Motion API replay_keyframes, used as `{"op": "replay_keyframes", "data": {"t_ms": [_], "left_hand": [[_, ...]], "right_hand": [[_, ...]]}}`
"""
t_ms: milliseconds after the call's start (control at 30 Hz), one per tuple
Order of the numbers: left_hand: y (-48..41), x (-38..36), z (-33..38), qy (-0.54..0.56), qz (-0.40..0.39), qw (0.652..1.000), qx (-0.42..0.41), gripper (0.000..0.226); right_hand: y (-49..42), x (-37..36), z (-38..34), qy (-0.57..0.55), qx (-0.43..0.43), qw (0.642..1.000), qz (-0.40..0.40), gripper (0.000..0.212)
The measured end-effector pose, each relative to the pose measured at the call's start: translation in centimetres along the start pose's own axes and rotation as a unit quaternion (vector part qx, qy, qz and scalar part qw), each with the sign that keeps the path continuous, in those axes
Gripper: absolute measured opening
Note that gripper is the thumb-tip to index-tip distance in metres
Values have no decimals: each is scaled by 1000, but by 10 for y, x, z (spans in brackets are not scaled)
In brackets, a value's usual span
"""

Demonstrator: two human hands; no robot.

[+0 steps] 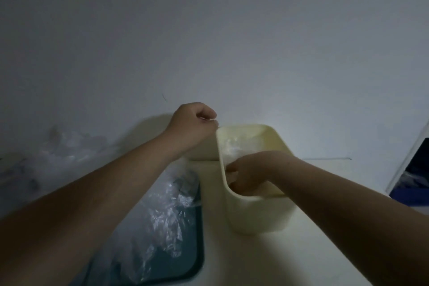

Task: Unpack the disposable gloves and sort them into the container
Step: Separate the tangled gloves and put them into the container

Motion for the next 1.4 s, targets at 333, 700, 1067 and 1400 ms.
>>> {"op": "replay_keyframes", "data": {"t_ms": [333, 700, 1067, 1400], "left_hand": [[85, 96, -59, -178, -5, 984, -23, 7], [136, 101, -165, -245, -80, 963, 85, 68], [118, 138, -173, -72, 117, 990, 30, 10], [140, 155, -104, -144, 189, 944, -231, 23]], "right_hand": [[58, 59, -26, 69, -8, 990, 119, 52], [11, 7, -167, -150, 168, 951, 213, 48], [-72, -20, -154, -365, 119, 875, 294, 44], [-25, 21, -161, -566, 191, 755, 271, 84]]}}
Point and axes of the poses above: each hand's wrist, its own y-axis away from the middle knuckle, its own x-axis out of the back of the hand, z = x × y, the point moved 5 cm from there along -y, towards the middle knuckle, and after that the axes turned 3 degrees about x, right-handed, at the moved point
